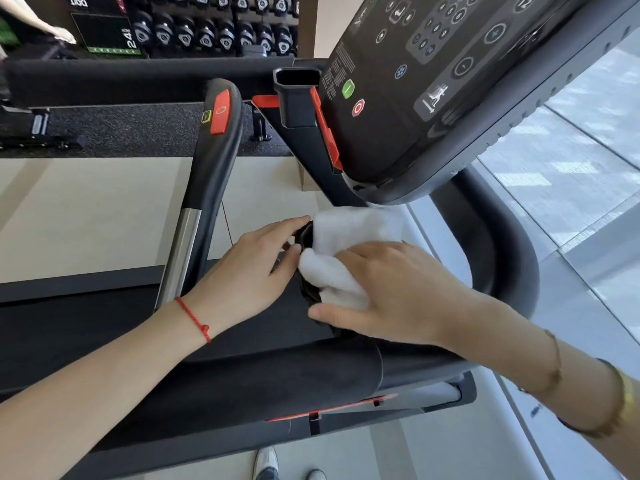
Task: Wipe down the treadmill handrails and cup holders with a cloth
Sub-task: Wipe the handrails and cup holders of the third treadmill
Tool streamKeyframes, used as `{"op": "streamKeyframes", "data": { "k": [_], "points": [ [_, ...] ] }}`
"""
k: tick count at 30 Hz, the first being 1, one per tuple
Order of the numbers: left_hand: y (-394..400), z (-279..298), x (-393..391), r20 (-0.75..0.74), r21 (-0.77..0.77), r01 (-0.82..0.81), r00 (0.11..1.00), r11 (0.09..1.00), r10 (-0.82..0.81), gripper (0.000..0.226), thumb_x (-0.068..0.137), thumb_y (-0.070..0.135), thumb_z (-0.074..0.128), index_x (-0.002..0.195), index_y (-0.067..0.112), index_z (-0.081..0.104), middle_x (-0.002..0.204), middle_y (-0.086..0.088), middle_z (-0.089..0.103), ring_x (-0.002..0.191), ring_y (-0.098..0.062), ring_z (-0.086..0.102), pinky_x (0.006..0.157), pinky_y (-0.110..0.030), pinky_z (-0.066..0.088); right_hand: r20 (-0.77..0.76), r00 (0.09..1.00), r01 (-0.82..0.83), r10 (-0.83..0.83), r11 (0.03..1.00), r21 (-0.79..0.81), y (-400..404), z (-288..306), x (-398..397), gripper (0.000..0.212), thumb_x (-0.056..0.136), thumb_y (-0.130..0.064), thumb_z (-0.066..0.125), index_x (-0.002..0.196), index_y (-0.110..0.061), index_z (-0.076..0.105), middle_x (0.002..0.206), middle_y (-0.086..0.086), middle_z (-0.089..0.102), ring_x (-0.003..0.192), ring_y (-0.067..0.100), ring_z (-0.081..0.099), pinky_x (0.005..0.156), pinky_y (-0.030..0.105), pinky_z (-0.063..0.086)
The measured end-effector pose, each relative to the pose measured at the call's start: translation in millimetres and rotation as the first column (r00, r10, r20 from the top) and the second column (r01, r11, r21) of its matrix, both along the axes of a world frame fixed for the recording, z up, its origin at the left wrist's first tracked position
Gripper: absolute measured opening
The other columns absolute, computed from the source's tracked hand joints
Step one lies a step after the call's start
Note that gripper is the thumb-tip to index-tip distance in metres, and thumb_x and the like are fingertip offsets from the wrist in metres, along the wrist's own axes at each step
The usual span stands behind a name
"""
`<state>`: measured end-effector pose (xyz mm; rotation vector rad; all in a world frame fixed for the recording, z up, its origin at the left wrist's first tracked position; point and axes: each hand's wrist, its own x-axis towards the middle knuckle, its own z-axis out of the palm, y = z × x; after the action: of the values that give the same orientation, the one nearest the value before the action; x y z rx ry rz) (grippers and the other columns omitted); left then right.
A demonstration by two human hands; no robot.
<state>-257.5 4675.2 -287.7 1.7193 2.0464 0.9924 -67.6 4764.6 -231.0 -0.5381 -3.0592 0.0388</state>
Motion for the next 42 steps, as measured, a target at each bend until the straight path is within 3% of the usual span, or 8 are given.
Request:
{"op": "streamKeyframes", "data": {
  "k": [3,5,9,17,26,32,38,42],
  "points": [
    [0,0,1,-0.01,0.007,0.01,1.0,1.0,-0.01,0.044,0.101,0.025,0.042,0.144,0.035,0.042,0.111,0.016,0.055,0.072,0.017,0.053,0.064,-0.002,0.038,0.053,0.998,-0.039,0.043,0.997,-0.064,-4,-2,5,0.048,0.082,-0.079,0.033,0.083,-0.031,0.035,0.078,-0.005,0.063,0.073,0.021,0.06,0.066,0.033,0.044],
    [-1,1,1,-0.01,0.013,0.025,1.0,1.0,-0.025,0.042,0.101,0.024,0.042,0.141,0.037,0.044,0.11,0.015,0.059,0.07,0.01,0.055,0.062,-0.005,0.039,0.043,0.998,-0.046,0.053,0.988,-0.145,-1,-4,2,0.04,0.085,-0.074,0.038,0.092,-0.035,0.042,0.089,-0.004,0.065,0.082,0.021,0.061,0.067,0.032,0.042],
    [-1,1,2,-0.001,0.0,0.004,1.0,1.0,-0.004,0.045,0.101,0.024,0.044,0.145,0.031,0.043,0.11,0.017,0.054,0.073,0.017,0.053,0.067,-0.001,0.038,0.035,0.998,-0.038,0.044,0.985,-0.171,3,-9,4,0.06,0.084,-0.074,0.036,0.115,-0.027,0.057,0.094,-0.005,0.065,0.087,0.019,0.061,0.068,0.029,0.04],
    [-2,2,1,0.052,0.009,0.019,0.998,1.0,-0.02,0.043,0.102,0.023,0.045,0.144,0.031,0.045,0.107,0.027,0.052,0.082,0.018,0.055,0.067,0.001,0.038,0.019,0.997,-0.068,0.069,0.997,-0.039,3,-3,31,0.073,0.082,-0.082,0.012,0.108,-0.027,0.052,0.084,-0.01,0.063,0.07,0.017,0.056,0.061,0.034,0.046],
    [0,-3,-1,0.034,0.018,0.017,0.999,1.0,-0.017,0.043,0.1,0.023,0.045,0.142,0.034,0.045,0.12,0.018,0.056,0.098,0.016,0.052,0.073,0.001,0.039,0.065,0.998,0.005,0.023,0.916,-0.4,0,-5,-6,0.049,0.084,-0.071,0.049,0.081,-0.022,0.051,0.066,-0.007,0.059,0.067,0.007,0.056,0.065,0.02,0.043],
    [1,-6,-2,0.039,0.041,0.026,0.999,0.999,-0.027,0.044,0.099,0.026,0.044,0.141,0.035,0.046,0.121,0.019,0.057,0.104,0.016,0.05,0.073,0.002,0.037,0.0,1.0,0.03,-0.031,0.986,-0.165,-3,-3,19,0.055,0.081,-0.077,0.03,0.082,-0.023,0.039,0.062,-0.011,0.044,0.052,0.008,0.04,0.054,0.027,0.039],
    [3,-6,-1,0.046,0.038,0.021,0.999,0.999,-0.023,0.042,0.099,0.027,0.043,0.139,0.036,0.049,0.117,0.015,0.06,0.1,0.008,0.055,0.072,-0.001,0.041,-0.23,0.953,0.137,-0.195,0.96,-0.245,-17,-5,49,0.059,0.09,-0.069,0.03,0.12,-0.023,0.051,0.107,-0.01,0.061,0.091,0.009,0.05,0.072,0.03,0.048],
    [3,-7,0,0.036,0.026,0.004,0.999,1.0,-0.005,0.043,0.098,0.032,0.041,0.139,0.04,0.047,0.115,0.014,0.061,0.092,0.002,0.06,0.075,-0.008,0.046,-0.216,0.937,0.22,-0.274,0.945,-0.241,-22,-14,60,0.071,0.091,-0.067,0.024,0.147,-0.025,0.026,0.156,-0.008,0.032,0.124,0.01,0.039,0.085,0.009,0.038]
  ]
}}
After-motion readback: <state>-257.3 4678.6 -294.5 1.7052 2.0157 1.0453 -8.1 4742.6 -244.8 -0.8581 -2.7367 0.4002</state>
